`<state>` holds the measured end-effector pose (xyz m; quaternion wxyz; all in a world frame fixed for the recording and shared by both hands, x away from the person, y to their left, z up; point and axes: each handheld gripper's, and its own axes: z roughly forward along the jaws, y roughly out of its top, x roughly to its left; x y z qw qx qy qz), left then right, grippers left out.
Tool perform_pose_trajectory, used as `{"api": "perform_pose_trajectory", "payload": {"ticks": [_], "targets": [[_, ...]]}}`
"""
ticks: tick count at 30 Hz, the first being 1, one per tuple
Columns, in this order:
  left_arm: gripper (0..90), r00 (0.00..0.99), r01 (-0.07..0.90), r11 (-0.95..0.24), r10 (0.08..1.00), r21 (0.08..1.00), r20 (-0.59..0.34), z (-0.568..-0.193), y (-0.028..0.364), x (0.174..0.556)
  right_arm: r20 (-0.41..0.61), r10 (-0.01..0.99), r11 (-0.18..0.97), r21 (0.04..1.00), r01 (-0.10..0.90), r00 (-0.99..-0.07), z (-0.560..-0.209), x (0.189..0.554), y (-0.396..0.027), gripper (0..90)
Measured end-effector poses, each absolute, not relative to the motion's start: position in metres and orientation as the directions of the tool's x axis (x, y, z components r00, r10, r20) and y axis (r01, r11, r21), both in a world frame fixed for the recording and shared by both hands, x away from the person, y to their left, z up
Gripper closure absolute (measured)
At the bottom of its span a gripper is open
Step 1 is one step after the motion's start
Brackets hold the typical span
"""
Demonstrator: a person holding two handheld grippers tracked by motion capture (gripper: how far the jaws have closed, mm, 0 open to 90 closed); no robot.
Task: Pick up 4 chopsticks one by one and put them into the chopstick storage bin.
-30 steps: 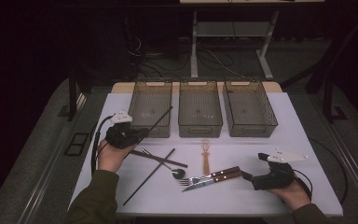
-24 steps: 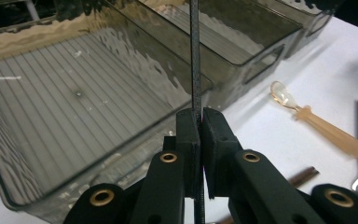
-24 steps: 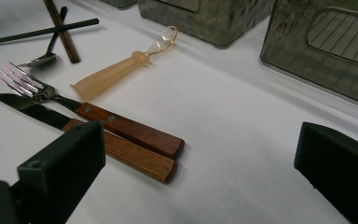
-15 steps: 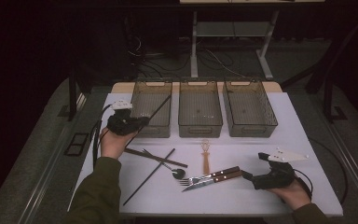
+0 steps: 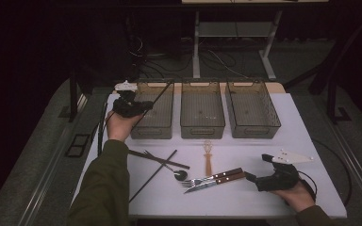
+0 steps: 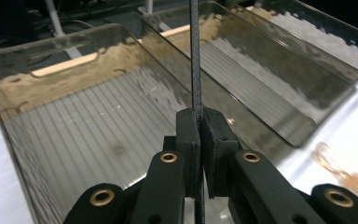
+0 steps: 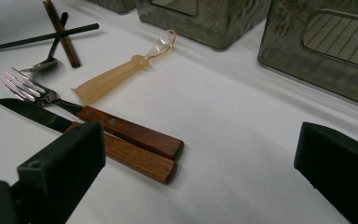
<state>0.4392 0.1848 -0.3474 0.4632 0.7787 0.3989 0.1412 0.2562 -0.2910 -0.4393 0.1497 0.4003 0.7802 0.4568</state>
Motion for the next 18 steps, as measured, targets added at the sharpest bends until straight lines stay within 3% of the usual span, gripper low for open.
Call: {"api": "perform_pose_trajectory", "payload": {"ticks": [9, 18], "targets": [[86.3, 0.61, 0.48, -0.204, 0.776, 0.853, -0.157, -0.349, 0.187, 0.462, 0.134, 0.761, 0.26, 0.834, 0.487, -0.635, -0.439, 0.255, -0.292, 1.6], [86.2, 0.584, 0.488, -0.233, 0.803, 0.841, -0.116, -0.36, 0.186, 0.48, 0.135, 0.756, 0.256, 0.839, 0.479, -0.64, -0.439, 0.255, -0.292, 1.6]]}}
